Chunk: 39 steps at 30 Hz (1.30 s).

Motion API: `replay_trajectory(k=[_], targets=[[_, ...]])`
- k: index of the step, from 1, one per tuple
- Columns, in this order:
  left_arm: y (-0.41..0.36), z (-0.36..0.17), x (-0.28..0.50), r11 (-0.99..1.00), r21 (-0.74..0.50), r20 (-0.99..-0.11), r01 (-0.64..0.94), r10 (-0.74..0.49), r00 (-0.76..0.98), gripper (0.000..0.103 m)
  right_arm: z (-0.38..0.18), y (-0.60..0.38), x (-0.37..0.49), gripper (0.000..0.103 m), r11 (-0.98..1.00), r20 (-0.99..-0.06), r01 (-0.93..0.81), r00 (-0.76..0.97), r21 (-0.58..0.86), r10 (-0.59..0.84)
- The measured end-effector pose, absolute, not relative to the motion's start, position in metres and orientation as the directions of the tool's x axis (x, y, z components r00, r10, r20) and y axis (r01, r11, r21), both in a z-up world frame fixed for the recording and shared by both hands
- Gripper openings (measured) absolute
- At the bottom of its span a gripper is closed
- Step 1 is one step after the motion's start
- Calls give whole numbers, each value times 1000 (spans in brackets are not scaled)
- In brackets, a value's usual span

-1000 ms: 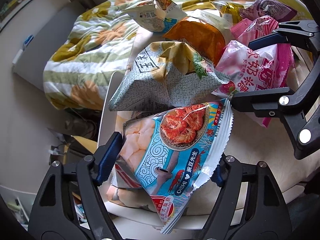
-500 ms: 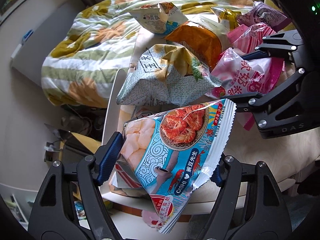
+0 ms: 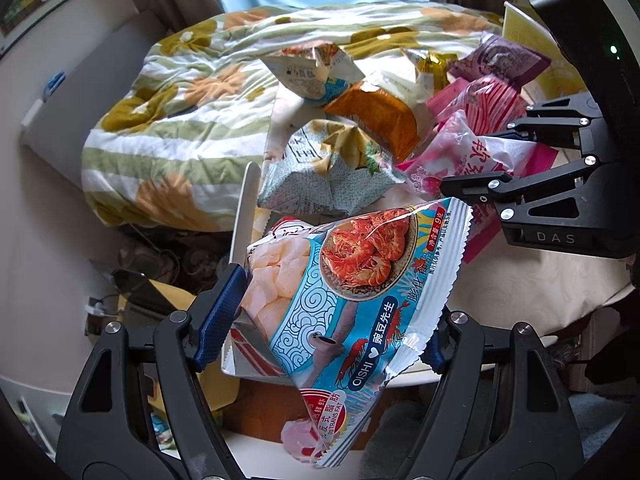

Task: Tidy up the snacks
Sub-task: 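Carry both bags over the cardboard box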

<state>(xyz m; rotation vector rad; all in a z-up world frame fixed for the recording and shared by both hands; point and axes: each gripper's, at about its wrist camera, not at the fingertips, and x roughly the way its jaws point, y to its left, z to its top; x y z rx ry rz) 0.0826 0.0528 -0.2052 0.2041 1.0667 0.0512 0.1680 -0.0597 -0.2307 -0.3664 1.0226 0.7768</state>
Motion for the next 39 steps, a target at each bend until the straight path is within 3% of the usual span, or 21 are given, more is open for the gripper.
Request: replay_trajectory(k=[13, 22, 31, 39], targets=[[23, -132, 64, 971, 142, -790, 191, -5, 613, 73, -156, -119, 127, 37, 859, -808, -500, 459, 108, 369], [-29, -70, 96, 944, 128, -693, 304, -133, 708, 73, -95, -188, 109, 37, 956, -751, -283, 613, 81, 245], [-135, -37, 135, 913, 132, -640, 385, -218, 737, 73, -59, -294, 108, 37, 989, -710, -125, 690, 80, 145], [-258, -63, 182, 893, 131, -701, 431, -224, 677, 73, -64, -386, 125, 37, 991, -733, -46, 669, 125, 124]])
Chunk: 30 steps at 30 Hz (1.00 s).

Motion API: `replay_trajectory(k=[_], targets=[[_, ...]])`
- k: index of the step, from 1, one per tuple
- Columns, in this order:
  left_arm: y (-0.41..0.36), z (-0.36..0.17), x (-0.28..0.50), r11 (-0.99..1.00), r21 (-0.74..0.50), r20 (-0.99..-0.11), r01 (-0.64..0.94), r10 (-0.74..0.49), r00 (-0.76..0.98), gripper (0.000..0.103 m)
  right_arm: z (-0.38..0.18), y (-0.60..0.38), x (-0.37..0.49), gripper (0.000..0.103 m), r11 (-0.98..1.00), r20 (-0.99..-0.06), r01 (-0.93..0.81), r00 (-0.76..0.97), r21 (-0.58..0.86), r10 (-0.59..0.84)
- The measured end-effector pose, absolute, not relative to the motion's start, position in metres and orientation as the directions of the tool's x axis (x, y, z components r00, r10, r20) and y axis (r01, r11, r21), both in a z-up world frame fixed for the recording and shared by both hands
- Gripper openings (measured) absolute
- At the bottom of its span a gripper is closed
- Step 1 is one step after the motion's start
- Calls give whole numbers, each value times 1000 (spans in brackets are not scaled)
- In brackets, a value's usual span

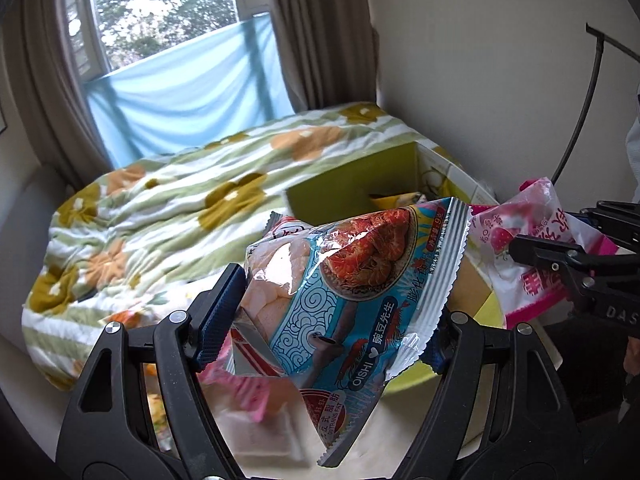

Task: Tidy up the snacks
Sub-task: 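Carry both bags over the cardboard box, then release the blue bag from the left tool while the right tool drops the pink bag into the box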

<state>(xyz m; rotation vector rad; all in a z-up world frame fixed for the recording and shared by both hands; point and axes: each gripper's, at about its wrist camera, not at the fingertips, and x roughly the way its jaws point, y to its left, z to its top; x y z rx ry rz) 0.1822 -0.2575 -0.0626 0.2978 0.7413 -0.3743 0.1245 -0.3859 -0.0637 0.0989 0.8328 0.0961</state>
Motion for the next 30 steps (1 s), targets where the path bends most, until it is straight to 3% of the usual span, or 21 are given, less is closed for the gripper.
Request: replay_trajectory(k=[7, 9, 11, 12, 30], targets=[[-327, -105, 209, 893, 77, -783, 444, -221, 581, 74, -86, -439, 141, 37, 985, -758, -52, 633, 162, 159], [-334, -118, 214, 895, 46, -810, 444, -227, 541, 79, -92, -446, 148, 37, 982, -765, -62, 620, 176, 176], [-337, -129, 216, 904, 21, -829, 427, -223, 513, 101, -97, -454, 151, 37, 979, -766, -73, 613, 188, 193], [-336, -132, 217, 910, 11, -832, 414, -221, 509, 103, -99, -457, 153, 37, 978, -768, -78, 609, 193, 200], [-281, -122, 187, 966, 25, -828, 257, -124, 546, 103, -115, -467, 177, 37, 957, -768, -151, 572, 248, 289]])
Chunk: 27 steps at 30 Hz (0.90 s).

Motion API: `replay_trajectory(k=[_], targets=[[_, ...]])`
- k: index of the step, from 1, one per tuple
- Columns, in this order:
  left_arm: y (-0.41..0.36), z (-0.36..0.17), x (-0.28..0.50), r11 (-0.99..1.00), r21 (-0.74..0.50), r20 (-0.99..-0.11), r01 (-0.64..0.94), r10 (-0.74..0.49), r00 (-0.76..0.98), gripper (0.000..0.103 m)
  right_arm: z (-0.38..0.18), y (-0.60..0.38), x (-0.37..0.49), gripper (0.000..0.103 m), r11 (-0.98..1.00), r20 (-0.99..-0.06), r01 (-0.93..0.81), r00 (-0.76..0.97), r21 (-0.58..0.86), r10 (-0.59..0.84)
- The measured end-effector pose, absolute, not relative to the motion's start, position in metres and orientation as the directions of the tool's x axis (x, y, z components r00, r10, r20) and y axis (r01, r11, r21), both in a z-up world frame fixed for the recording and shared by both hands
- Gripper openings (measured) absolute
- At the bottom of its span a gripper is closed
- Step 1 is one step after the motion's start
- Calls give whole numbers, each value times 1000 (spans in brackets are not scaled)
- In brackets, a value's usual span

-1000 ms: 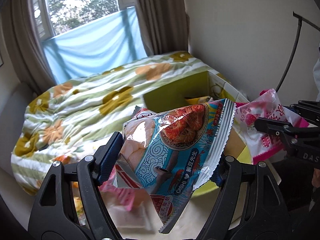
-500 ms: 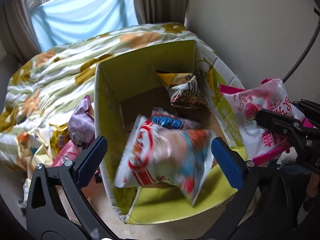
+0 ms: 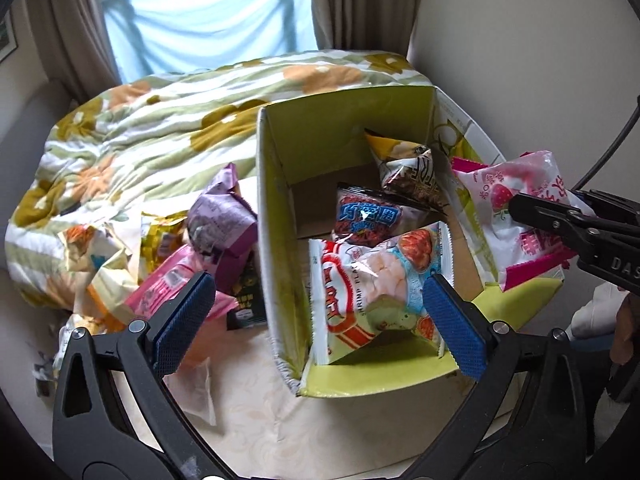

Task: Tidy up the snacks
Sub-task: 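Release the blue bag from the left tool while the right tool drops the pink bag into the box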

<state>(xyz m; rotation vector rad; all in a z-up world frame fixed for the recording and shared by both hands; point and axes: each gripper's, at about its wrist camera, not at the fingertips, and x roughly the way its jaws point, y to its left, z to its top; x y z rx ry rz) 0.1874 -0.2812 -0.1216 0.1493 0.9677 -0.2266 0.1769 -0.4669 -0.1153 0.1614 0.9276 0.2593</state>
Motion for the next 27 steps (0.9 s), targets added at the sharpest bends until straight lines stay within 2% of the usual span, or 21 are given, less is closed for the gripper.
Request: replay_trajectory(k=[5, 7, 8, 9, 11, 16, 27], targets=[[-271, -121, 181, 972, 30, -827, 233, -107, 551, 103, -127, -462, 185, 37, 942, -780, -155, 529, 298, 334], [-269, -121, 178, 973, 34, -824, 227, -101, 557, 103, -128, -460, 186, 43, 940, -781, -155, 525, 303, 338], [-267, -121, 176, 974, 32, -821, 223, -101, 562, 103, -129, -458, 186, 53, 941, -786, -155, 519, 300, 336], [-266, -121, 174, 975, 29, -819, 222, -104, 564, 103, -129, -457, 185, 73, 944, -788, -153, 520, 293, 329], [-265, -119, 171, 974, 21, -812, 224, -114, 572, 103, -127, -457, 180, 102, 946, -778, -156, 539, 285, 324], [-265, -119, 165, 975, 41, -804, 217, -97, 587, 103, -123, -460, 163, 103, 948, -757, -169, 572, 269, 317], [-262, -108, 151, 976, 9, -790, 218, -127, 600, 103, -108, -458, 143, 103, 977, -781, -134, 587, 168, 214]])
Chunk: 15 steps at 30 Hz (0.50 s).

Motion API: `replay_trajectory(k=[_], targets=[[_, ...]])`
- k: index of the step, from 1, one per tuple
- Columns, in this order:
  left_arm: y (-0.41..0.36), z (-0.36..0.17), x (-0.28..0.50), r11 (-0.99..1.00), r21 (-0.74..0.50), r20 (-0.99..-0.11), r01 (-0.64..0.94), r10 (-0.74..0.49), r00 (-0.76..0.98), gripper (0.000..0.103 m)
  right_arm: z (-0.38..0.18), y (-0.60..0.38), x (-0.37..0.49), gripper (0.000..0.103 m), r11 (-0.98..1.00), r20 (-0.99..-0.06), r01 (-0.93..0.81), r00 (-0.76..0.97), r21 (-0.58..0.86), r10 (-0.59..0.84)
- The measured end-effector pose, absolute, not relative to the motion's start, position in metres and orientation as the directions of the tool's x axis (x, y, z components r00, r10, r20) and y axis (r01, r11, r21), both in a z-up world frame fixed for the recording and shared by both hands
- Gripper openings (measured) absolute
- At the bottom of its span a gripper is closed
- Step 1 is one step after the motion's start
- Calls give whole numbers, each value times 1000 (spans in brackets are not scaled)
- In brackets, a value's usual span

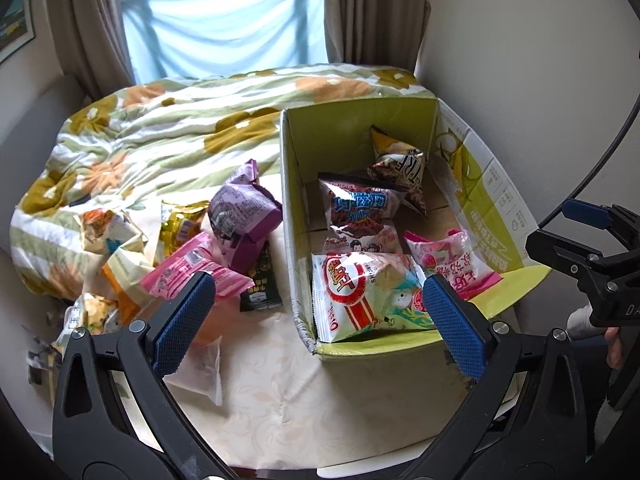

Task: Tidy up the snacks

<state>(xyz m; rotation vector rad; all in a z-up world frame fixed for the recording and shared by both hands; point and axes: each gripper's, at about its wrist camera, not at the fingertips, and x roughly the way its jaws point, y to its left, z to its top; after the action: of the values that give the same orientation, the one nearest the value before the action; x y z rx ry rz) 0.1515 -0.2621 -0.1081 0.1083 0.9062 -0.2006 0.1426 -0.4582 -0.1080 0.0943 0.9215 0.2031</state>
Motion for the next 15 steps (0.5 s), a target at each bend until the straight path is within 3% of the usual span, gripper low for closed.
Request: replay_trajectory(k=[8, 15], targets=[[-231, -77, 123, 987, 58, -742, 152, -59, 668, 103, -80, -435, 127, 103, 977, -736, -163, 643, 139, 212], [-170, -64, 103, 998, 54, -722, 39, 12, 691, 103, -59, -389, 127, 103, 950, -698, -269, 649, 161, 302]])
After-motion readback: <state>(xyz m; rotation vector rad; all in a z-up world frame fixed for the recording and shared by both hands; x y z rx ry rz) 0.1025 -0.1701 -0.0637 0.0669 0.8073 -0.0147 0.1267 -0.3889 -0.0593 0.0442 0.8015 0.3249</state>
